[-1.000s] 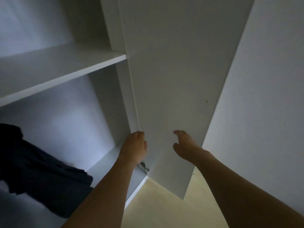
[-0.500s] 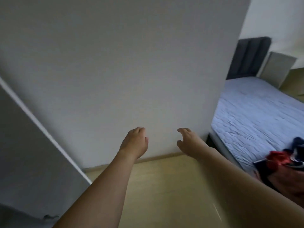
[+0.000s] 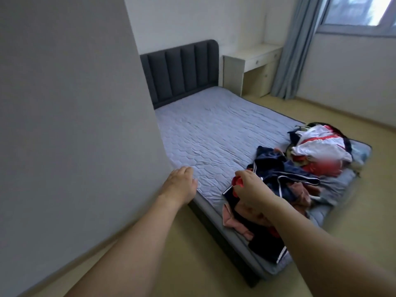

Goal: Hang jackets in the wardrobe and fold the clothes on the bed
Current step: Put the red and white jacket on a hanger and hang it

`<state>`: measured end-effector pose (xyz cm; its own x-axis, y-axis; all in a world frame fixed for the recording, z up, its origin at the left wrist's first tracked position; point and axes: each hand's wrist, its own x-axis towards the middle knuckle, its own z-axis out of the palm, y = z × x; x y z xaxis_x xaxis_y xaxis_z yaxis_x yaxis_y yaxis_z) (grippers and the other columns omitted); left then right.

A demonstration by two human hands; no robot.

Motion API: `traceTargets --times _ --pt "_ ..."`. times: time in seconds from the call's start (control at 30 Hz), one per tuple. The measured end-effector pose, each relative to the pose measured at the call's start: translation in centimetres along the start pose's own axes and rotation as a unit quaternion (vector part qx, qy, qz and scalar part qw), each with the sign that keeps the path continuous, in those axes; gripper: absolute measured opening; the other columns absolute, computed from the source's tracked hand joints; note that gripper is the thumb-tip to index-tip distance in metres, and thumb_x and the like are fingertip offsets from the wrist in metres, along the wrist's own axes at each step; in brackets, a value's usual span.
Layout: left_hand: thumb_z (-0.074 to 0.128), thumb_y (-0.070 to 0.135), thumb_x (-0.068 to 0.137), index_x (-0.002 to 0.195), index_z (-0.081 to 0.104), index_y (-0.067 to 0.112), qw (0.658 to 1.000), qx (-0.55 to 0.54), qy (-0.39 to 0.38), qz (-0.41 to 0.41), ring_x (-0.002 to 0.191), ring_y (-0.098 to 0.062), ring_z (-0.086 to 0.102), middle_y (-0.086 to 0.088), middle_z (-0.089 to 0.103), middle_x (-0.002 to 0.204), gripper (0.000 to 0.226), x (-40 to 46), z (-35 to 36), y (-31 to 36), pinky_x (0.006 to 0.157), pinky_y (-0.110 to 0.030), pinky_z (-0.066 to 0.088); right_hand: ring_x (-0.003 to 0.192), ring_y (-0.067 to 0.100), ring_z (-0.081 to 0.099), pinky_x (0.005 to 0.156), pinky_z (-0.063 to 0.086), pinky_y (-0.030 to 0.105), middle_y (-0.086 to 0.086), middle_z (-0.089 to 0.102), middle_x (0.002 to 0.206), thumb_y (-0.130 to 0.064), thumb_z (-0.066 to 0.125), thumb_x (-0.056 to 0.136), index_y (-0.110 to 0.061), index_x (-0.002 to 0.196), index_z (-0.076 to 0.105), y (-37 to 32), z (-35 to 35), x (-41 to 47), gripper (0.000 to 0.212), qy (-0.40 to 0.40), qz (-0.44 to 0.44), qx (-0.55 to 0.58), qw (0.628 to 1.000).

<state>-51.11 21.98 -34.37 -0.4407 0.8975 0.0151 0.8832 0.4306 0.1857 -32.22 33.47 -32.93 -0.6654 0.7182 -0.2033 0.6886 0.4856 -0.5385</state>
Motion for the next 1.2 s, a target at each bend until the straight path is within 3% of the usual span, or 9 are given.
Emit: traceTargets --times 0.23,0.43,0.6,0.8,0.93,1.0,1.07,1.13,1.2 --pt "0.040 0.032 0.096 0.129 0.050 0.004 0.992 -0.027 -0.080 0.095 0.124 -0.034 0.048 -0.018 0.054 0.132 0.045 15.5 7.1 20.2 0.107 -0.039 0.034 0.140 0.023 0.031 0.112 0.022 0.028 0.011 0.037 0.150 -0.014 0.048 0.093 -0.006 0.144 0.039 20.0 -11.9 3.9 0.053 0.053 0.122 0.028 0.991" --pt "0.045 0.027 0.098 0.122 0.051 0.006 0.981 -0.021 -0.103 0.166 0.120 -0.033 0.049 -0.015 0.055 0.128 0.033 24.6 13.3 40.8 0.104 -0.039 0.033 0.115 0.031 0.055 0.097 0.045 0.037 0.014 0.061 0.118 -0.020 0.052 0.082 -0.007 0.114 0.062 40.0 -20.3 5.1 0.036 0.092 0.193 0.087 0.973" --pt "0.043 0.025 0.099 0.126 0.051 0.006 0.971 -0.034 -0.157 0.174 0.120 -0.032 0.050 -0.013 0.054 0.131 0.034 29.9 15.5 53.8 0.105 -0.039 0.031 0.130 0.030 0.043 0.105 0.037 0.033 0.017 0.046 0.141 -0.015 0.052 0.091 -0.006 0.138 0.047 51.8 -28.3 6.7 0.047 0.067 0.247 0.078 0.963" --pt "0.044 0.027 0.096 0.122 0.053 0.009 0.981 -0.071 -0.172 0.058 0.118 -0.034 0.052 -0.013 0.056 0.130 0.033 40.5 18.5 57.4 0.102 -0.041 0.039 0.118 0.032 0.050 0.096 0.043 0.037 0.016 0.054 0.129 -0.012 0.051 0.089 -0.001 0.125 0.055 58.9 -35.4 16.7 0.038 0.015 0.197 0.074 0.978" --pt "0.045 0.028 0.097 0.134 0.050 0.011 0.981 -0.090 -0.169 -0.039 0.124 -0.033 0.050 -0.013 0.051 0.139 0.041 48.9 21.6 57.7 0.105 -0.039 0.038 0.094 0.024 0.058 0.088 0.051 0.041 0.008 0.062 0.110 -0.029 0.043 0.072 -0.016 0.103 0.061 64.6 -37.9 26.7 0.038 -0.023 0.173 0.091 0.981" --pt "0.043 0.028 0.099 0.139 0.046 0.011 0.973 -0.108 -0.184 -0.085 0.129 -0.032 0.047 -0.012 0.046 0.145 0.044 53.3 23.1 58.6 0.107 -0.037 0.038 0.097 0.018 0.056 0.087 0.047 0.031 0.010 0.059 0.126 -0.023 0.045 0.079 -0.016 0.121 0.059 66.8 -40.1 31.0 0.045 -0.025 0.170 0.108 0.979" --pt "0.041 0.029 0.097 0.136 0.048 0.012 0.963 -0.127 -0.206 -0.115 0.127 -0.031 0.049 -0.011 0.047 0.144 0.043 57.4 24.3 60.3 0.106 -0.038 0.039 0.094 0.016 0.055 0.074 0.045 0.024 0.007 0.047 0.143 -0.014 0.045 0.089 -0.014 0.142 0.043 68.7 -42.8 34.6 0.053 -0.040 0.177 0.119 0.976" --pt "0.038 0.032 0.093 0.129 0.052 0.014 0.957 -0.153 -0.209 -0.128 0.120 -0.029 0.053 -0.008 0.052 0.136 0.043 61.8 25.0 62.6 0.102 -0.041 0.044 0.074 0.011 0.055 0.057 0.039 0.021 0.006 0.046 0.144 -0.010 0.043 0.090 -0.014 0.145 0.038 71.8 -45.1 38.7 0.055 -0.041 0.190 0.127 0.973" --pt "0.039 0.030 0.096 0.133 0.050 0.013 0.951 -0.174 -0.212 -0.142 0.119 -0.028 0.053 -0.008 0.054 0.133 0.042 66.3 25.4 65.2 0.100 -0.042 0.045 0.083 0.012 0.058 0.064 0.042 0.023 0.006 0.043 0.147 -0.008 0.041 0.089 -0.013 0.146 0.038 74.9 -47.4 43.1 0.057 -0.047 0.184 0.121 0.974"
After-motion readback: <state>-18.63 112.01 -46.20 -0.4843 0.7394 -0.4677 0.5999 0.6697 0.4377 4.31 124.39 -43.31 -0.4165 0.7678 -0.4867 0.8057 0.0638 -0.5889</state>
